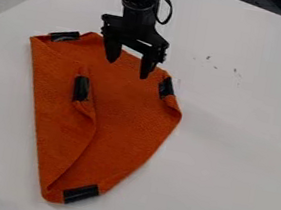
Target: Fold the cloth from top right to the left
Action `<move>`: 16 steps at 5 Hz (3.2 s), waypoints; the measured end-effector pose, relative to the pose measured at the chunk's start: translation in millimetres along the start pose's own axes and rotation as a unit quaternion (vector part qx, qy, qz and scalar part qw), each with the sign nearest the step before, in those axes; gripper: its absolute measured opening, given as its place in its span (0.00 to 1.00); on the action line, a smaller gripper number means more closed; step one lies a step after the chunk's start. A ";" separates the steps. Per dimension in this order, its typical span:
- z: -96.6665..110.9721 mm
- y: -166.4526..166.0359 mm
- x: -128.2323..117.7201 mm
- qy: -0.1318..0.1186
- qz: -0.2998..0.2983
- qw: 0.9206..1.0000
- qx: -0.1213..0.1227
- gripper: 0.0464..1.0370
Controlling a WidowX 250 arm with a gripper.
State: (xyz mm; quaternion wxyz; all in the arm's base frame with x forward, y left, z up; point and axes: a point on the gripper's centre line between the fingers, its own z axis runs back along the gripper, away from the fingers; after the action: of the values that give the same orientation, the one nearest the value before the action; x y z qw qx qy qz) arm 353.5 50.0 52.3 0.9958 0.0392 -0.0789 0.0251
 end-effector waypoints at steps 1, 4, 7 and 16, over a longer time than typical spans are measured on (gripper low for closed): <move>-11.4 -2.1 -3.7 0.016 0.002 1.000 -0.003 0.96; -13.7 -68.9 16.8 -0.012 -0.049 0.998 -0.045 0.96; -32.9 -81.5 24.0 -0.013 -0.073 0.995 -0.061 0.94; -2.0 48.7 -35.3 -0.108 0.207 0.972 -0.035 0.01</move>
State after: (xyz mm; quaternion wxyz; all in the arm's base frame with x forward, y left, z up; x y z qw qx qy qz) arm 316.2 97.1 48.4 0.9554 -0.0106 -0.1929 0.2233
